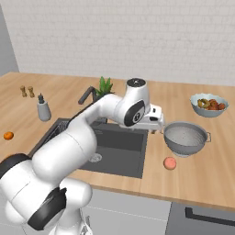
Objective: Put the colander in the sink, put the tangerine, tangerine, peach in the colander, and turn on the sink faucet and pour water over the colander.
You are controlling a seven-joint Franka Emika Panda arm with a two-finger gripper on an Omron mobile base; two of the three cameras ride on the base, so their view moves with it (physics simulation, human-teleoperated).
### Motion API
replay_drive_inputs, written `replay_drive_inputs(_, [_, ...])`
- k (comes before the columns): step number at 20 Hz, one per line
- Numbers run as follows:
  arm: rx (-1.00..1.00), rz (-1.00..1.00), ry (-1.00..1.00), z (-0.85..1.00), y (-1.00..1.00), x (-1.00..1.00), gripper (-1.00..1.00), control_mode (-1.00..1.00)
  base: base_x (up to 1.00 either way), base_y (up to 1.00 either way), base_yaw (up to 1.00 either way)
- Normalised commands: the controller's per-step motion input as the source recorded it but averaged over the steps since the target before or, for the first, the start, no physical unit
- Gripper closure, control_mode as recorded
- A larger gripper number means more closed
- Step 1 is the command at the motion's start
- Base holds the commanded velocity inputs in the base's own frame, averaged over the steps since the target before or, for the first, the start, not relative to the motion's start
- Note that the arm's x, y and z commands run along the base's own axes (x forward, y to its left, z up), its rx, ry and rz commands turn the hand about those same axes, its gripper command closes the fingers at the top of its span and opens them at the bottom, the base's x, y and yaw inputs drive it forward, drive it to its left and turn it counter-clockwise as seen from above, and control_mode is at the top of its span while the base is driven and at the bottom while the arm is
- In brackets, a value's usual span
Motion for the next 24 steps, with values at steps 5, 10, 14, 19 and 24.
replay_drive_inputs(5, [0.00,0.18,0.08,-0.13,-0.49,0.10,-1.00,-1.00,0.00,0.00,0.00])
replay_drive_inputs(10, [-0.04,0.29,0.00,-0.27,-0.40,0.24,-1.00,-1.00,0.00,0.00,0.00])
replay_drive_inputs(14, [-0.13,0.27,0.00,-0.29,-0.37,0.16,-1.00,-1.00,0.00,0.00,0.00])
replay_drive_inputs(19, [-0.08,0.12,0.08,-0.18,-0.27,0.38,-1.00,-1.00,0.00,0.00,0.00])
replay_drive_inputs(24, [-0.01,0.01,0.12,-0.27,-0.21,0.39,-1.00,-1.00,0.00,0.00,0.00])
